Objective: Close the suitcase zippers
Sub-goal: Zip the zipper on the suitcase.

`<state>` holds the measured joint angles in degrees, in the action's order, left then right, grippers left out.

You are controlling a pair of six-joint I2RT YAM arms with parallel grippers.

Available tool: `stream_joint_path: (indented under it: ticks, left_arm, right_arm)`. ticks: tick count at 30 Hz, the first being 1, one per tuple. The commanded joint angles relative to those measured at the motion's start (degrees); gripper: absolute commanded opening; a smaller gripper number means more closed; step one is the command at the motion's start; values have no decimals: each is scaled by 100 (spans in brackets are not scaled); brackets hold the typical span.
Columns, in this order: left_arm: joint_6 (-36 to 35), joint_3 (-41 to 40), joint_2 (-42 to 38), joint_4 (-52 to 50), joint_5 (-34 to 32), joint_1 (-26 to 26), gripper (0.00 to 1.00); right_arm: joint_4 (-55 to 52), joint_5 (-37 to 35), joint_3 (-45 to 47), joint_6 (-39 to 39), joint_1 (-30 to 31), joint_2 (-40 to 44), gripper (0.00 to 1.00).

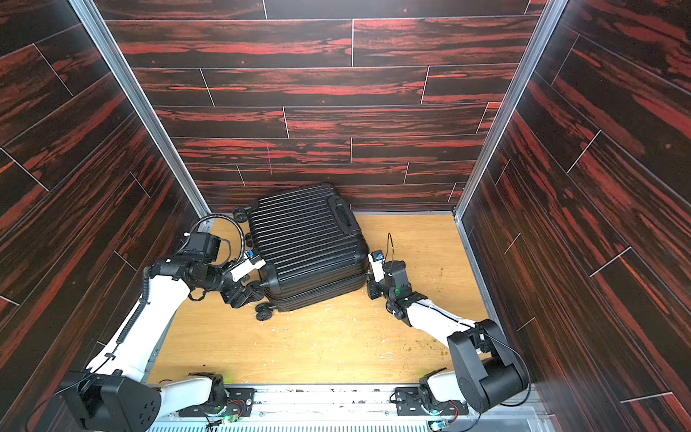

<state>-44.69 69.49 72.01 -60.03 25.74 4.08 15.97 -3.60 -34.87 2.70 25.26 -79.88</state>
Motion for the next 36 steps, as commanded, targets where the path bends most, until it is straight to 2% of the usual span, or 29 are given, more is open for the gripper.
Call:
stream_joint_path:
  ticks: [1, 8, 12, 17, 21, 26, 36]
  left_arm:
    - [-322, -37, 59, -45, -38, 16, 81]
    - [-409, -175, 229, 101, -151, 235, 74]
    - [-384, -155, 340, 107, -257, 360, 64]
    - [-252, -117, 402, 123, -368, 427, 40]
    - [-45, -74, 266, 142, -312, 484, 36]
    - [958, -322, -172, 962, -527, 514, 24]
    - [2848, -848, -741, 2223, -990, 640, 23]
  right_arm:
    - [106, 195, -149, -30, 5, -107, 0]
    - [107, 219, -160, -31, 6, -125, 0]
    - [90, 245, -182, -29, 6, -118, 0]
    - [42, 297, -161, -16, 6, -59, 0]
    - [-23, 535, -101, 57, 6, 144, 0]
    - [-160, 844, 14, 153, 6, 499, 0]
    - [-147, 1895, 218, -254, 148, 614, 0]
